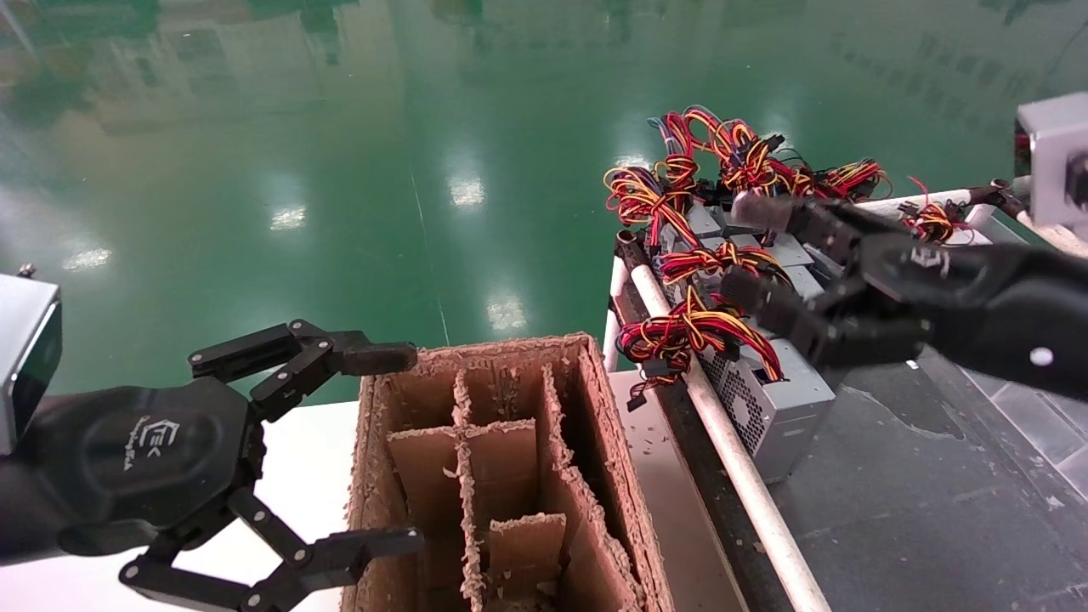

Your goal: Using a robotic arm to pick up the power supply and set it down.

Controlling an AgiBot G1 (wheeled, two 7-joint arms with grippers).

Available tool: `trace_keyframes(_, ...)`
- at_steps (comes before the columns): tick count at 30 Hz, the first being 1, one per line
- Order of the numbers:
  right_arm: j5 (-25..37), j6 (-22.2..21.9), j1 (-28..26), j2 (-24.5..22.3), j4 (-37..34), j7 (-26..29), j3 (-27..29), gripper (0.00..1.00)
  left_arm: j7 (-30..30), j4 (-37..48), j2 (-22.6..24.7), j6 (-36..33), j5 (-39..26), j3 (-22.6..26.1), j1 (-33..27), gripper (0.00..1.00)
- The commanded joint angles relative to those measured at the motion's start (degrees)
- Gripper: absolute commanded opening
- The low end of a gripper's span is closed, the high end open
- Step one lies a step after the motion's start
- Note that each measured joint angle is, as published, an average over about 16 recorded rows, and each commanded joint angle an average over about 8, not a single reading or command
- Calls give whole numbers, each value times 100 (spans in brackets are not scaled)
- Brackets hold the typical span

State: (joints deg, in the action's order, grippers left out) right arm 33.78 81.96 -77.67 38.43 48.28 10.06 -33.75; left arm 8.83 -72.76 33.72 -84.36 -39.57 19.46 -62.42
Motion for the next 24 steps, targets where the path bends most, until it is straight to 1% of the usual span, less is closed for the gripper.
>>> trace_keyframes(1,77,36,154,-33,242,7,170,100,0,0,0,0,0,0,0,100)
trace_keyframes(17,689,318,1372,-290,2155,59,1511,100,-1,0,-1,1,1,2,0,100)
trace_keyframes(24,841,395,1699,-355,2680,68,1872,100,-1,1,-1,2,3,1,0,100)
